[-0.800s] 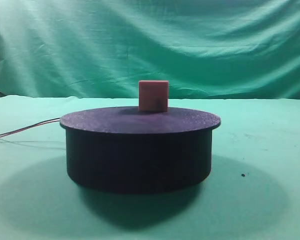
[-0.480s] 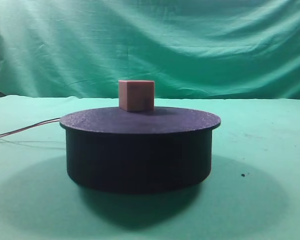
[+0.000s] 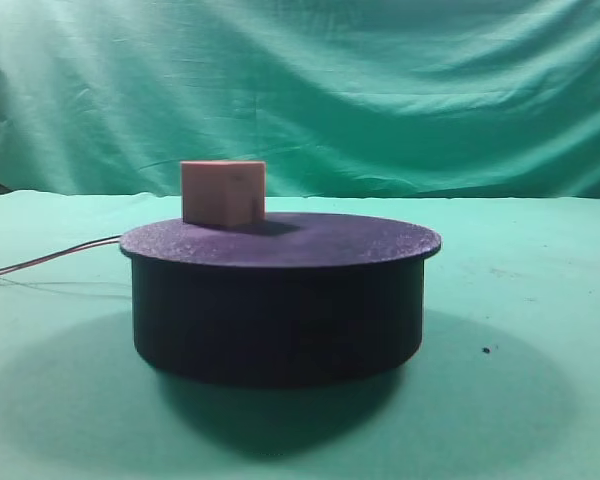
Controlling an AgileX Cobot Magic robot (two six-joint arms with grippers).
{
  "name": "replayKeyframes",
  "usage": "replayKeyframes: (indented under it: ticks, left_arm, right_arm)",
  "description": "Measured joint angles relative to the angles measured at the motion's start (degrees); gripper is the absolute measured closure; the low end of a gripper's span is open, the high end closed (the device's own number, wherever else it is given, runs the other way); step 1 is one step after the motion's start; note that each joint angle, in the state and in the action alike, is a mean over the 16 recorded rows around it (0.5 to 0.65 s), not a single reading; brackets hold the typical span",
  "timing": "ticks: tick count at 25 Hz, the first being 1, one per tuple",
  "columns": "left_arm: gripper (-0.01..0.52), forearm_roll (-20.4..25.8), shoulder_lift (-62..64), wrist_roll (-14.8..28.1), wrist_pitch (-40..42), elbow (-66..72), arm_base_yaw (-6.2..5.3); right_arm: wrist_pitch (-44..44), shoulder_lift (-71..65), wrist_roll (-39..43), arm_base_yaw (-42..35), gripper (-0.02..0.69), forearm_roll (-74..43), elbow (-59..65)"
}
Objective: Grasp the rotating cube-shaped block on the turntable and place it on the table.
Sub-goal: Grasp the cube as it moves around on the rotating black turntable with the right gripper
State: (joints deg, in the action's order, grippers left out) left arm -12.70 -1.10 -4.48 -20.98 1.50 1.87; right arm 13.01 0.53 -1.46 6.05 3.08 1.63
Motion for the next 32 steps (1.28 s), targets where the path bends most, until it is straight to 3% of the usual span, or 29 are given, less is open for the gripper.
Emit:
replayKeyframes:
  ticks: [5, 9, 22, 27, 32]
  left_arm:
    - [0.514, 0.00, 0.00, 0.00, 0.00, 0.00, 0.00]
    - [0.514, 0.00, 0.00, 0.00, 0.00, 0.00, 0.00]
    - [0.514, 0.00, 0.00, 0.00, 0.00, 0.00, 0.00]
    - [0.514, 0.00, 0.00, 0.00, 0.00, 0.00, 0.00]
    - [0.514, 0.00, 0.00, 0.00, 0.00, 0.00, 0.00]
  right_arm:
    - [-7.16, -0.56, 1.41, 0.00, 0.665, 2.26, -1.31]
    - [-7.81, -3.96, 2.04, 0.00, 0.665, 4.88, -5.27]
    - [16.46, -32.88, -1.35, 0.05, 0.665, 11.09, -22.73]
    - [19.59, -43.70, -4.06, 2.35, 0.665, 13.75, -25.25]
    - [20.50, -53.13, -5.68, 9.64, 0.665, 14.41, -28.21]
